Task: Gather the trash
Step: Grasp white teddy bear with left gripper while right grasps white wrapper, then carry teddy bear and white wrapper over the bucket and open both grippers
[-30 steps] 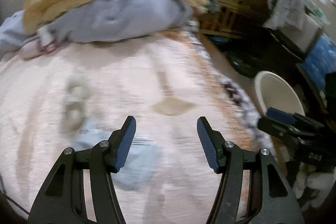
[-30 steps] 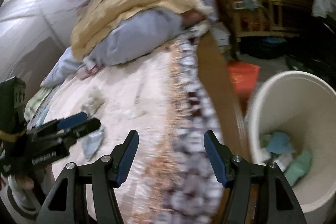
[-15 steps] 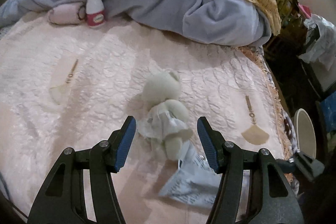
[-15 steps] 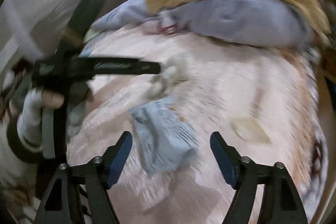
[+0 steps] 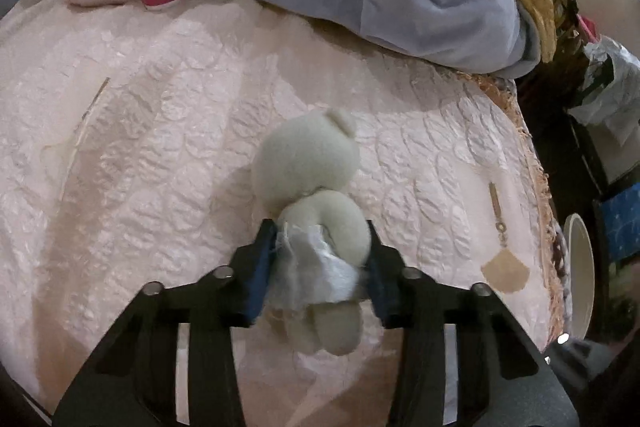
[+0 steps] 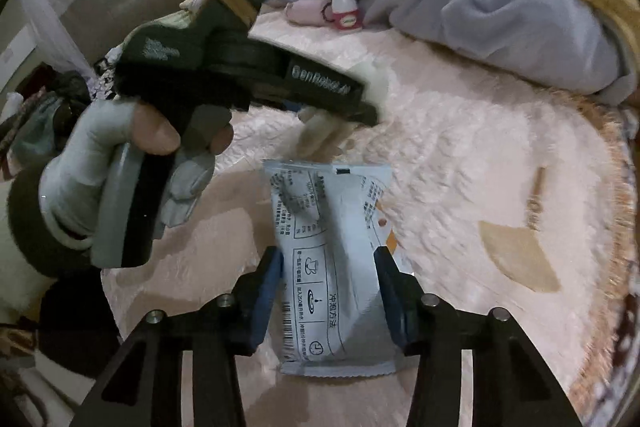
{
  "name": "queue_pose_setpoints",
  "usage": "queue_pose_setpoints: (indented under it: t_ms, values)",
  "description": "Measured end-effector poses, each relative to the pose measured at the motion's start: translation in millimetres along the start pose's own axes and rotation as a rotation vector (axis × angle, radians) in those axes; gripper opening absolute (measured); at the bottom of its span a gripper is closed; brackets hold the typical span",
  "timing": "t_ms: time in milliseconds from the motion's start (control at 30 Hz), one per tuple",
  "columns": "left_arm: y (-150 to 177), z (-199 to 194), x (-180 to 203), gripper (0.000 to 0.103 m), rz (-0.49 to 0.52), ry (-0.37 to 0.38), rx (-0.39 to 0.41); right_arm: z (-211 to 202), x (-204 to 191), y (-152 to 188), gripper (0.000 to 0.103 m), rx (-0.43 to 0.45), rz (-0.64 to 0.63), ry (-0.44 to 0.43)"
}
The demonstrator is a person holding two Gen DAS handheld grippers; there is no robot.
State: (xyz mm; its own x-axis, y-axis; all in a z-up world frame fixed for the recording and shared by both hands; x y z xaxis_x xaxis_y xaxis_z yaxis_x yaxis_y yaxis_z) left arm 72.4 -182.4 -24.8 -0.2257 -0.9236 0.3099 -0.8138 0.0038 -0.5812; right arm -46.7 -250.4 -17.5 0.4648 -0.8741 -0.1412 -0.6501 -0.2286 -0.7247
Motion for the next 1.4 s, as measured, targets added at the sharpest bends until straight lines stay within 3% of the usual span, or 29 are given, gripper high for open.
queue_pose_setpoints:
  t_ms: [67,400,600,800,1400]
  values:
    - [3,-12,3,0.029,0.016,-0.001,0.02,-13,5,-1,0.044,0.028,0.025,0.019]
    - [34,-87,31,0.029,0.037,0.04,0.103,-80,45,8,0.044,0.147,0.175,0.149]
    - [53,-118,55,0.029,0.056,0.06,0.158,-92,44,3,0.045,0.178,0.172,0.184]
    - [66,-133,80,0.029,0.077,0.102,0.18,-111,46,4,0.045,0.199,0.18,0.223]
    - [70,-145,122,0.029,0.157,0.123,0.223,-151,72,9,0.045,0.255,0.23,0.31]
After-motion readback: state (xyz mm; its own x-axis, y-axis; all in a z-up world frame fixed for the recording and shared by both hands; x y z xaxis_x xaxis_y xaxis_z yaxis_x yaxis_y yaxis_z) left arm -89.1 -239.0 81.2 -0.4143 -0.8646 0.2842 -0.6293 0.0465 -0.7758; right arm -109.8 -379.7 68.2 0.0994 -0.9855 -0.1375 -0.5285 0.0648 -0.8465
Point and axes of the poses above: each gripper's, at about its wrist camera, not at the fingertips, and z roughly the way its jaws point, x to its right, y to its underside, the point moved 8 cm from there along z, roughly the way its jaws point, and after that the axes turned 9 degrees about x, right-handed, at the moved point
